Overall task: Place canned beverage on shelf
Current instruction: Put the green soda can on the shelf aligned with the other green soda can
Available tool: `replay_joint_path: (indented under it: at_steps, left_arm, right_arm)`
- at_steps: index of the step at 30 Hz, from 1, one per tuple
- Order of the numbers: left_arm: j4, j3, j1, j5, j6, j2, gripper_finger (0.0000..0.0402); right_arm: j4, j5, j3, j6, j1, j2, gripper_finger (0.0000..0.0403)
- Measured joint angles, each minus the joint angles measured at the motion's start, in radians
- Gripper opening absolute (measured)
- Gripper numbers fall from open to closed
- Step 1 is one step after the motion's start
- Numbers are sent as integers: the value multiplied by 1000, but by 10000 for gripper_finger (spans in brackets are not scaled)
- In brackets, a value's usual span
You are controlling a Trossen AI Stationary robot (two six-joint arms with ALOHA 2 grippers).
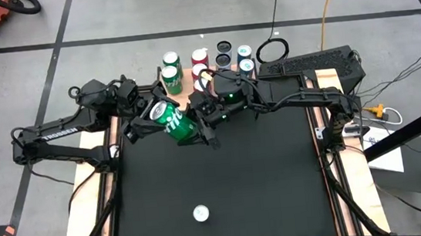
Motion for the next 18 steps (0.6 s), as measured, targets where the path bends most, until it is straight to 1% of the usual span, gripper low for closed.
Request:
replay_joint_path:
  at_steps: [2, 9, 14, 18]
  left_arm:
    - [7, 0, 0, -28, -20, 0, 334]
    - [82, 0, 0, -67, -147, 0, 334]
    - [122, 0, -5, -113, -150, -3, 335]
    - [159, 2, -5, -162, -143, -16, 350]
  right_arm:
    - [2, 4, 0, 2, -1, 0, 279]
    - [74, -3, 1, 31, -10, 0, 279]
    - [101, -15, 1, 53, -29, 0, 279]
    - [103, -18, 1, 72, -36, 0, 279]
